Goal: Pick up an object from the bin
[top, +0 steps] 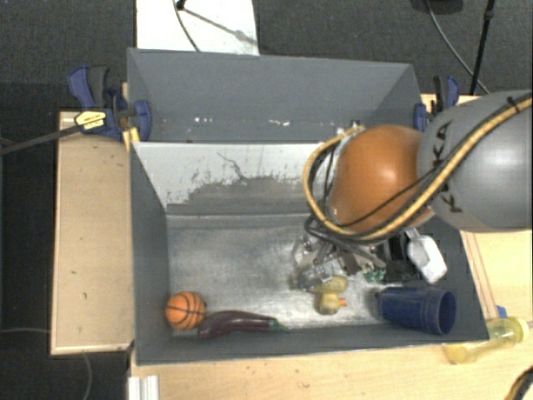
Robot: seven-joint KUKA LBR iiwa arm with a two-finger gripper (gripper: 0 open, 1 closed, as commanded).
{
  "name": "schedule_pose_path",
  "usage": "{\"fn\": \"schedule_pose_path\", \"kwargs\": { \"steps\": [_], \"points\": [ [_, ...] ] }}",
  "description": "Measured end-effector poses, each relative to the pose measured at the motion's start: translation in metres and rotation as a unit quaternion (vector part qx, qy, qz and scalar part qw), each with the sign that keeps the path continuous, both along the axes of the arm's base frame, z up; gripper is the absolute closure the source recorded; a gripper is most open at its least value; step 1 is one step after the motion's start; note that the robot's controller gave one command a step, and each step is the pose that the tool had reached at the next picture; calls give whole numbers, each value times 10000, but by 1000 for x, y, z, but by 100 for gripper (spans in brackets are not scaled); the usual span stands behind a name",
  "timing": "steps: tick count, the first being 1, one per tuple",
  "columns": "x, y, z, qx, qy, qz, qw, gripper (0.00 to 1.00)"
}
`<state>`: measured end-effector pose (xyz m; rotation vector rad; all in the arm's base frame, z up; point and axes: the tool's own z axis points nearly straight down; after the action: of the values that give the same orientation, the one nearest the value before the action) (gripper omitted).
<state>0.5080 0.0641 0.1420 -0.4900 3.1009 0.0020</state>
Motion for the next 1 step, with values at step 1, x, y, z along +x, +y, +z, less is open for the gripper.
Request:
{"fn": "schedule_pose_path", "kwargs": {
  "steps": [1],
  "points": [
    [8,2,29,0,3,-1206,9927,100]
  ]
}}
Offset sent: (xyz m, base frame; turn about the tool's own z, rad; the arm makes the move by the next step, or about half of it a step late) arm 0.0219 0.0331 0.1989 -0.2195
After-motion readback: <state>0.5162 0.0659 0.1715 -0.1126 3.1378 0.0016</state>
